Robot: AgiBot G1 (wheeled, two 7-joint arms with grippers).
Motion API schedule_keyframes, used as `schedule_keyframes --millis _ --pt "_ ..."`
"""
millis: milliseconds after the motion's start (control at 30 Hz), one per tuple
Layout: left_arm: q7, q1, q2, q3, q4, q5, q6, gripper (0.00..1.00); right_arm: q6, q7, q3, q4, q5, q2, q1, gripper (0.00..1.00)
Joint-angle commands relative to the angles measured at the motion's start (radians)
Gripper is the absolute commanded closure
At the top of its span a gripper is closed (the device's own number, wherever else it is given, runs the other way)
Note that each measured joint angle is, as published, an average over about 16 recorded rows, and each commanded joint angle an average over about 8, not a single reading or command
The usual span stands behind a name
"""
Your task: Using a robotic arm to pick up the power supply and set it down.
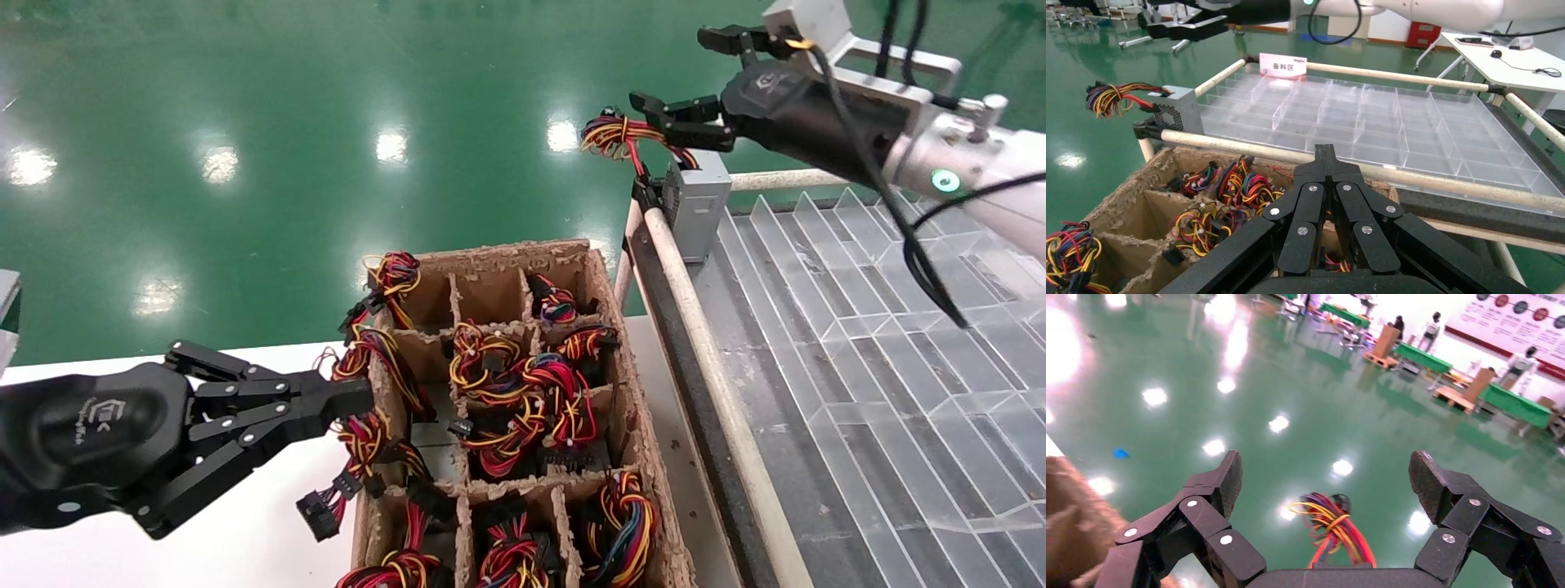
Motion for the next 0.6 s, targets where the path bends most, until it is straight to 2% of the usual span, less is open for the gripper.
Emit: schedule_keyframes --millis 33,133,167,200,600 --pt "0.000 0.000 0.000 0.000 0.000 0.000 0.000 0.49 -0.021 0.023 0.002 0.040 0.022 0.020 -0.028 0.00" --pt "0.000 0.000 0.000 0.000 0.000 0.000 0.000 0.12 -0.052 0.057 0.005 0.101 0.054 0.049 -0.070 0.00" --pt "0.000 0.000 0.000 0.000 0.000 0.000 0.000 0.02 -0.063 0.068 0.005 0.121 0.065 0.059 -0.083 0.00" --pt "0.000 0.000 0.000 0.000 0.000 0.000 0.000 0.00 -0.074 0.079 0.006 0.142 0.076 0.069 -0.098 0.00" --pt "0.000 0.000 0.000 0.000 0.000 0.000 0.000 0.00 -0.201 0.216 0.017 0.386 0.208 0.188 -0.266 0.00"
